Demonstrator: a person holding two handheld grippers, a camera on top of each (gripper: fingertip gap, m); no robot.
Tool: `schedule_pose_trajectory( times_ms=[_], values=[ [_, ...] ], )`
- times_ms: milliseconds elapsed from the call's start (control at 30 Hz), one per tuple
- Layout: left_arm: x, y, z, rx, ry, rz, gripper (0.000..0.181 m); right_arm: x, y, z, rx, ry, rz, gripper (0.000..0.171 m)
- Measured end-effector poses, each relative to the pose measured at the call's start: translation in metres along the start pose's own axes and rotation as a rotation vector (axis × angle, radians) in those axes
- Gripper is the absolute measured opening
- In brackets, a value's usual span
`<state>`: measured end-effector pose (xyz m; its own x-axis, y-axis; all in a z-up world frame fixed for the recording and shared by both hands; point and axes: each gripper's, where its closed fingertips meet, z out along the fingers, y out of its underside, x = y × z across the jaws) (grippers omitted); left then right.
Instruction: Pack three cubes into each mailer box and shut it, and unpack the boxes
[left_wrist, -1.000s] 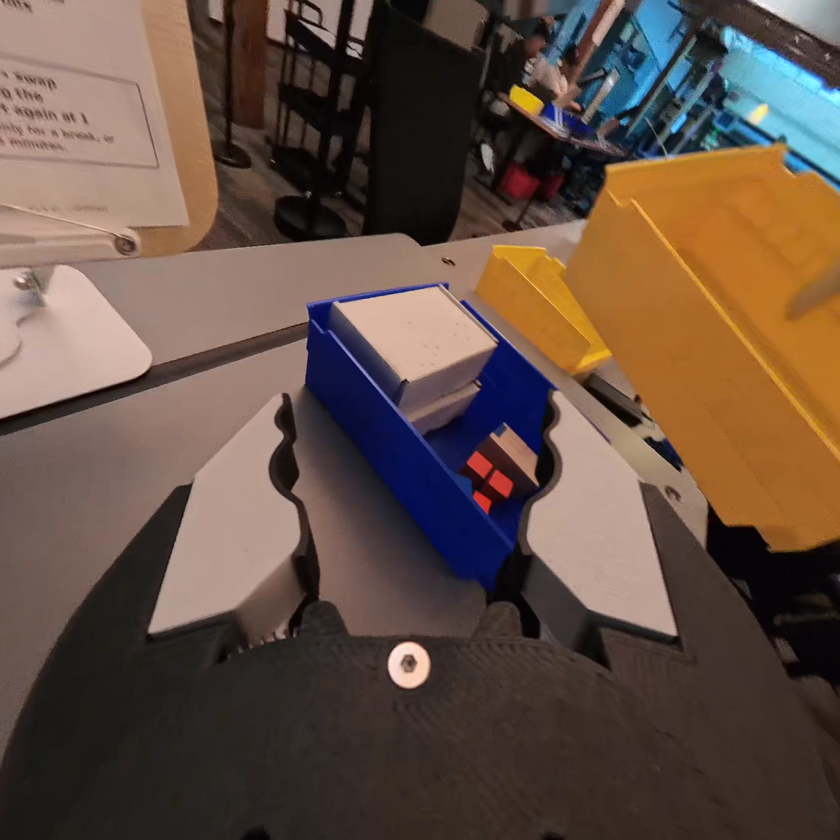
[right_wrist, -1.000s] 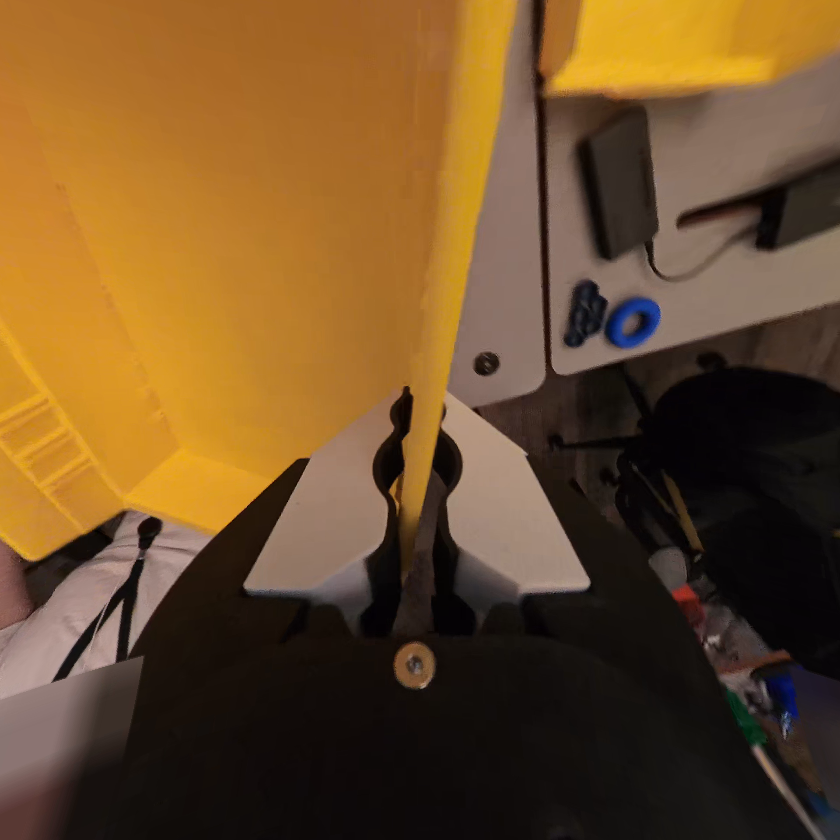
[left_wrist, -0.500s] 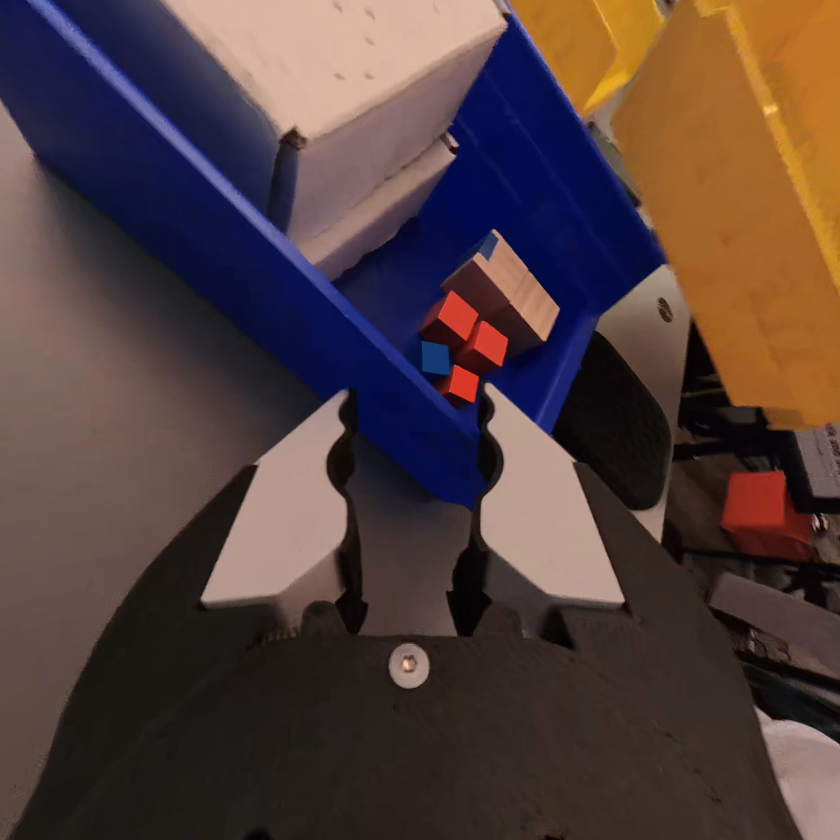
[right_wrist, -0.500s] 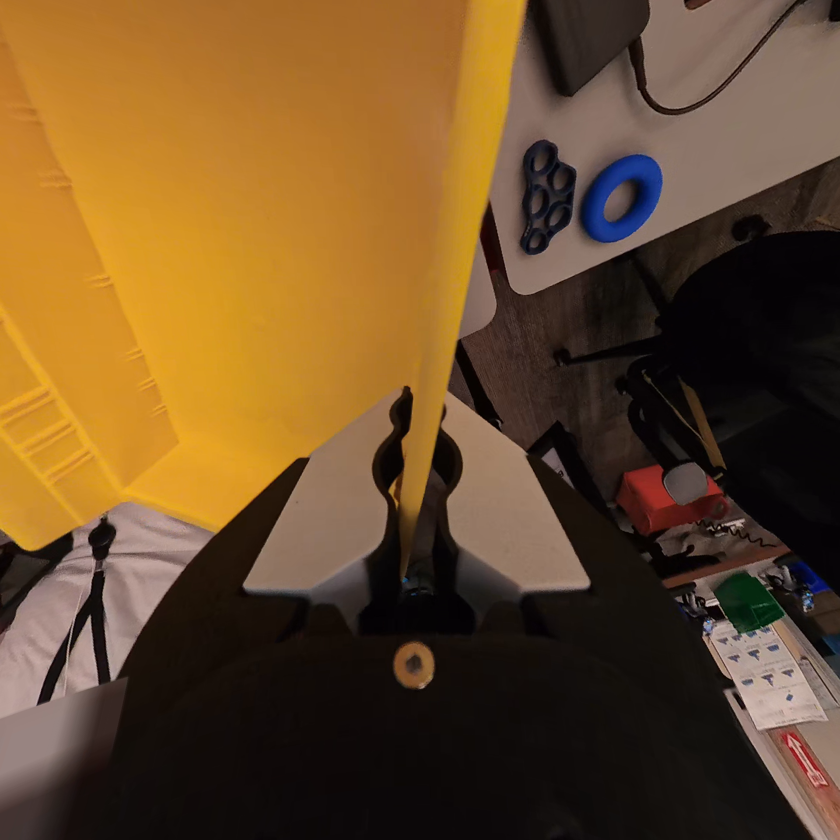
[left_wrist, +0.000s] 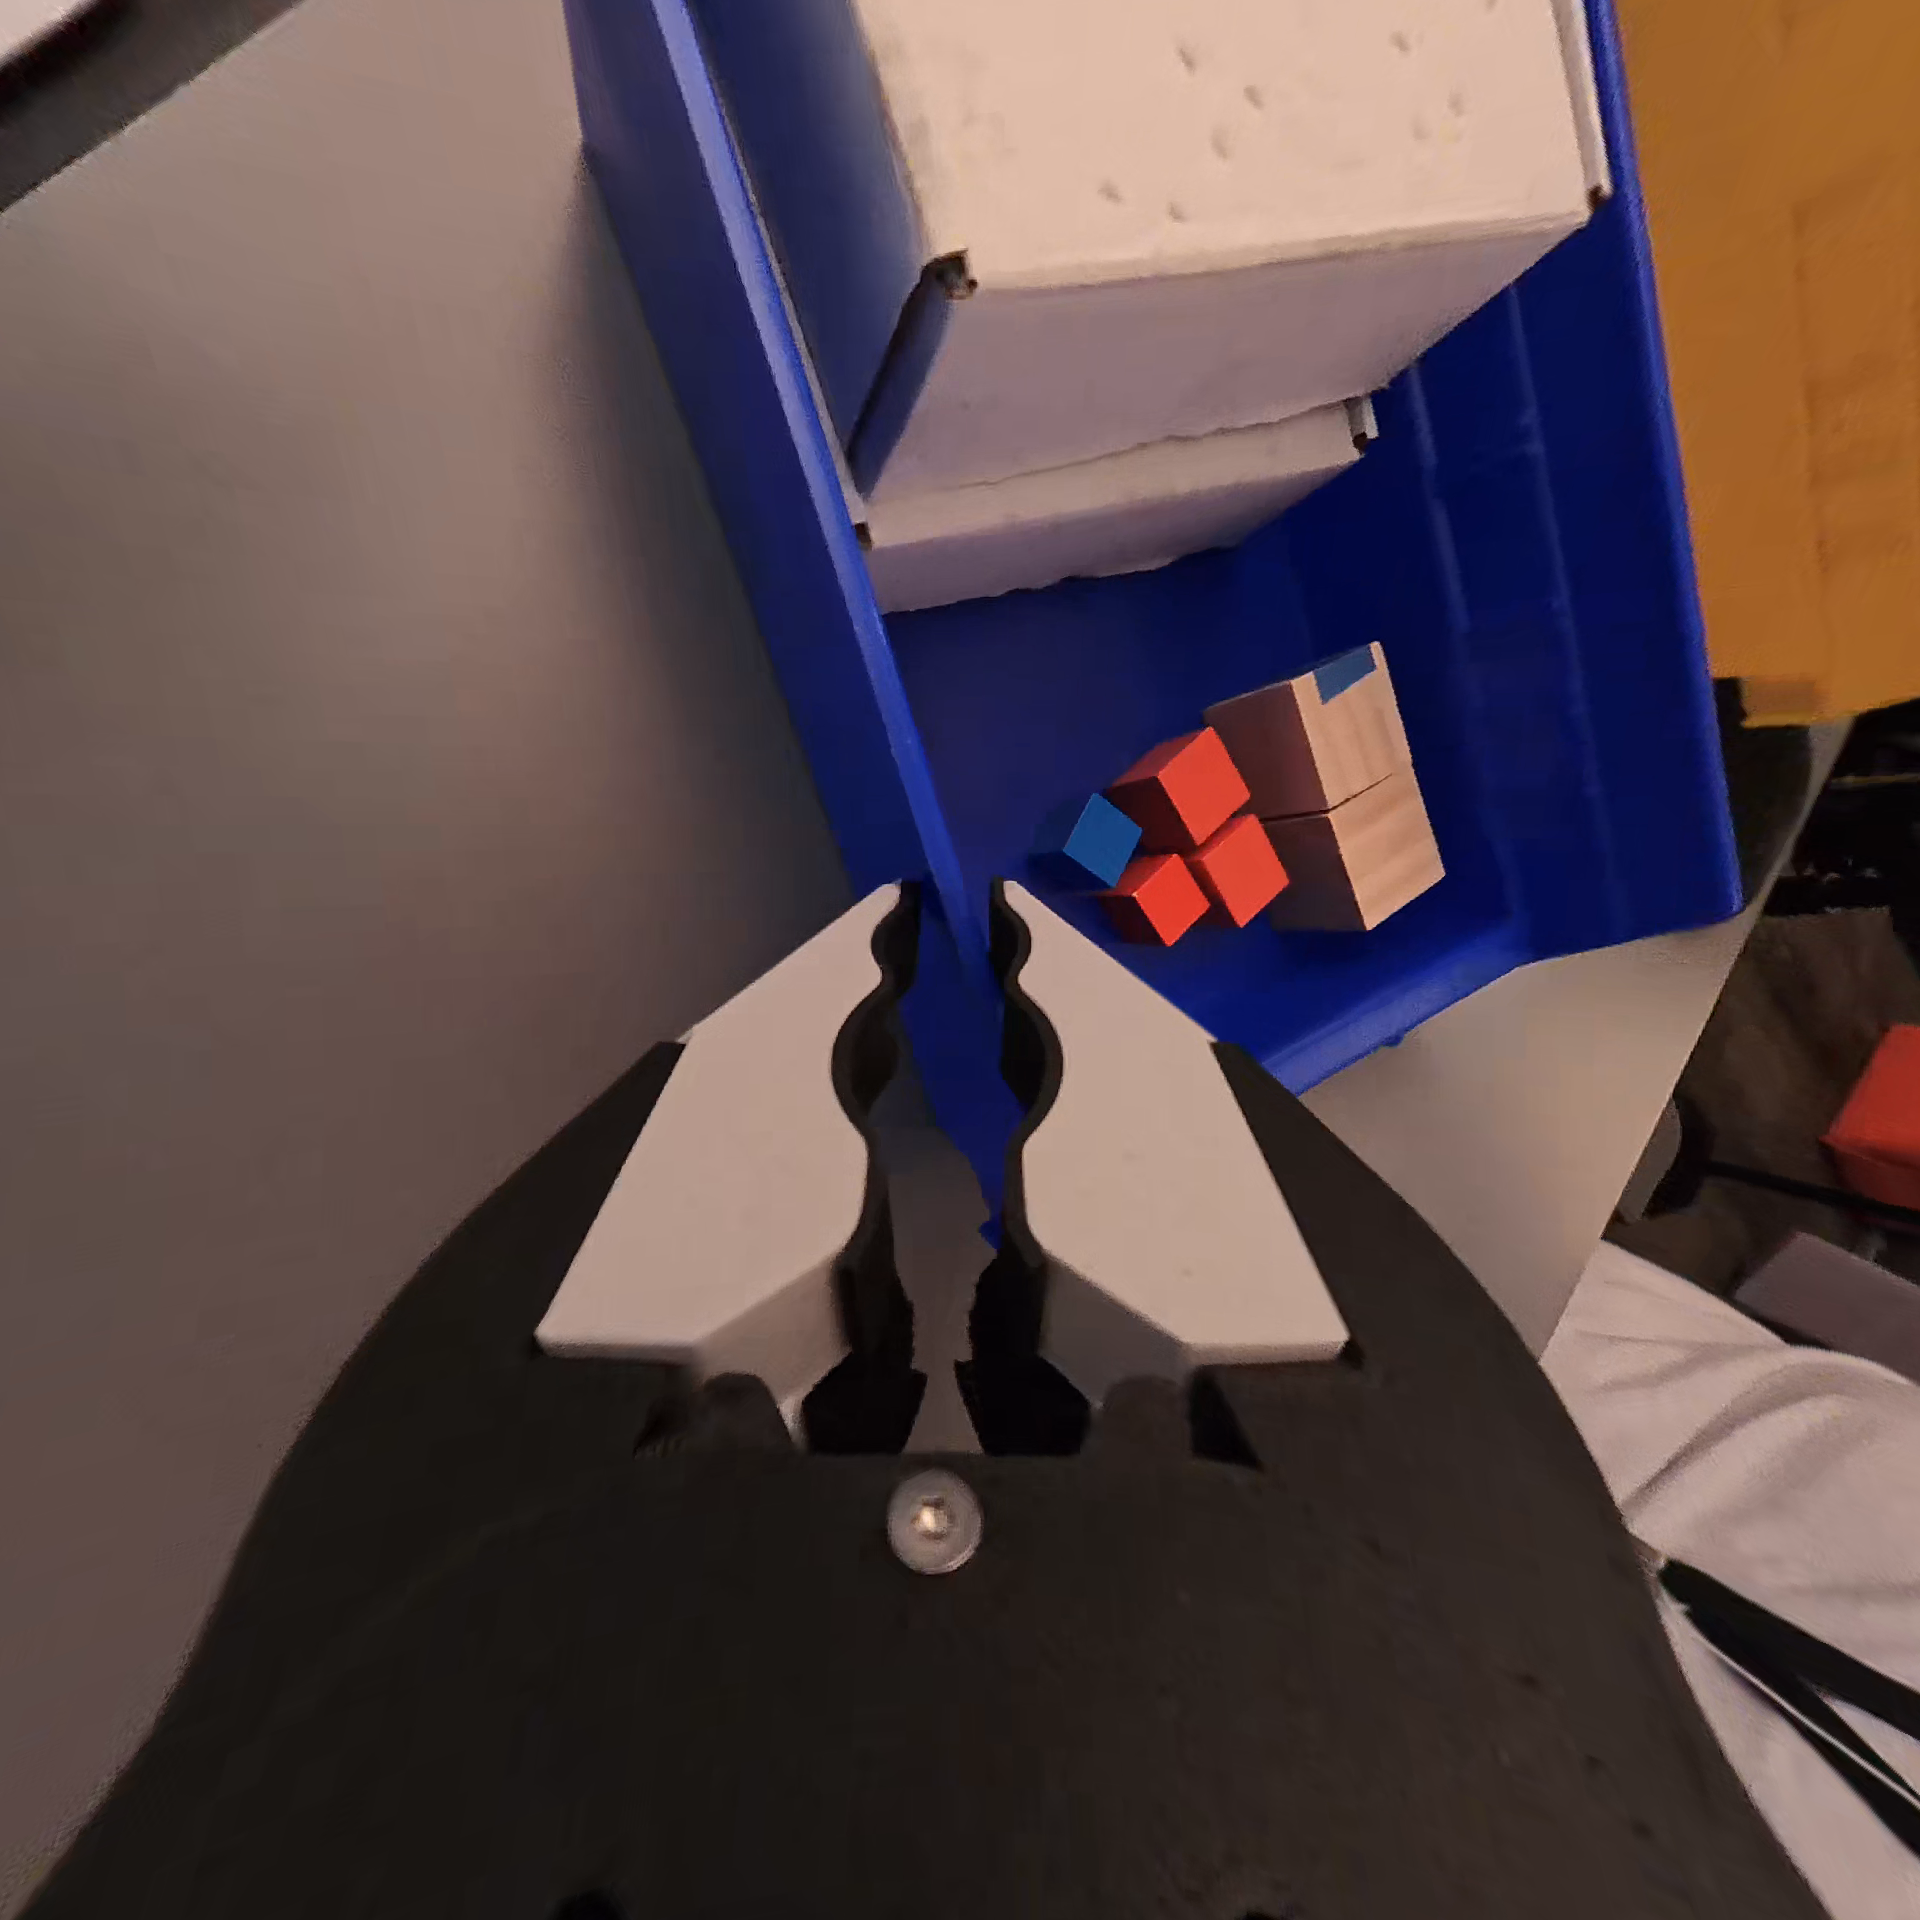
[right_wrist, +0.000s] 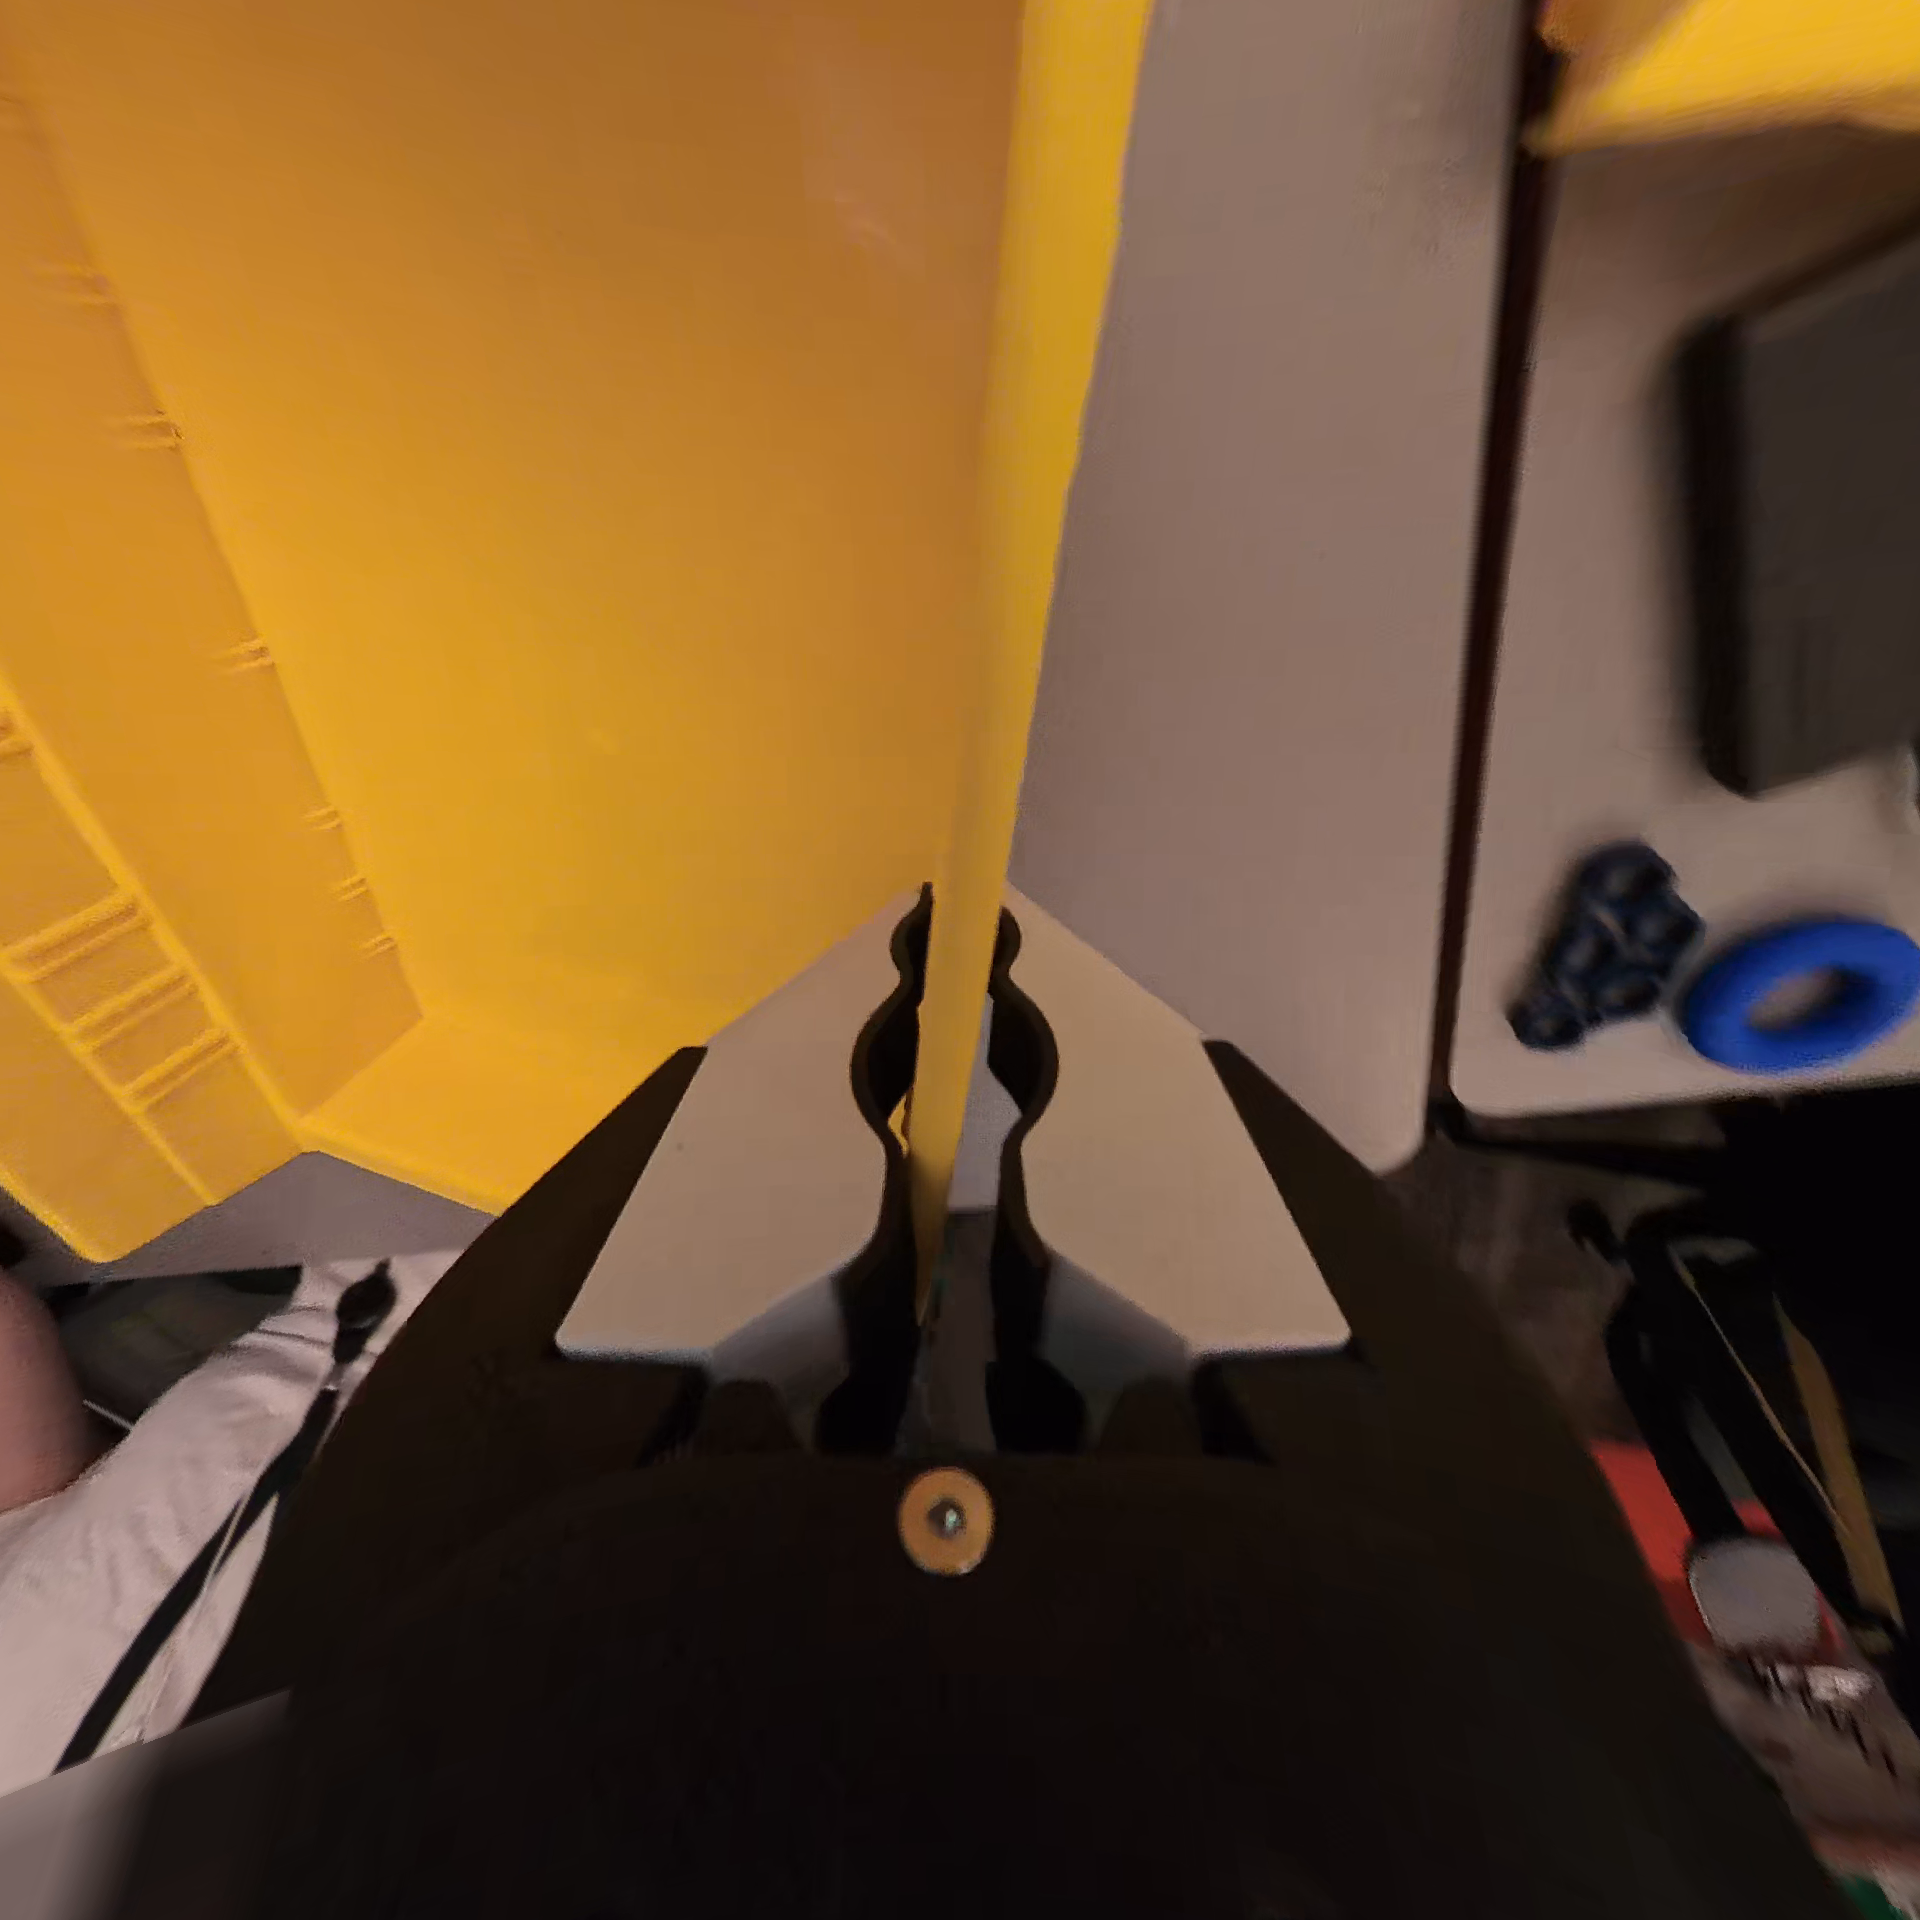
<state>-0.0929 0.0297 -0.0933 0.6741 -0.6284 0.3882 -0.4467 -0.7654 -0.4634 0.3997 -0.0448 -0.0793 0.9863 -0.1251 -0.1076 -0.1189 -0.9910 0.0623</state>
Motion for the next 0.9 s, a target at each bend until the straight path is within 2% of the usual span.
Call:
schedule_pose_trajectory(
  times_ms=[200,500,633,733,833,900],
  values=[
    [-0.073,0.035,-0.062,0.060,-0.244,-0.141,0.004,-0.048,-0.061,0.032,0.063,-0.067,-0.048,0.005],
    [-0.162,0.128,-0.162,0.242,-0.356,-0.520,0.007,-0.106,-0.112,0.066,0.029,-0.133,-0.174,0.005],
    [-0.174,0.157,-0.193,0.339,-0.367,-0.635,0.009,-0.123,-0.125,0.073,0.063,-0.145,-0.245,0.006],
    [-0.176,0.175,-0.202,0.325,-0.379,-0.704,0.010,-0.128,-0.130,0.073,0.094,-0.118,-0.319,0.006],
    [-0.170,0.181,-0.198,0.273,-0.370,-0.741,0.015,-0.135,-0.125,0.074,0.098,-0.138,-0.352,0.033],
    [-0.171,0.169,-0.201,0.312,-0.380,-0.710,0.022,-0.134,-0.119,0.075,0.099,-0.144,-0.357,0.034]
  ],
)
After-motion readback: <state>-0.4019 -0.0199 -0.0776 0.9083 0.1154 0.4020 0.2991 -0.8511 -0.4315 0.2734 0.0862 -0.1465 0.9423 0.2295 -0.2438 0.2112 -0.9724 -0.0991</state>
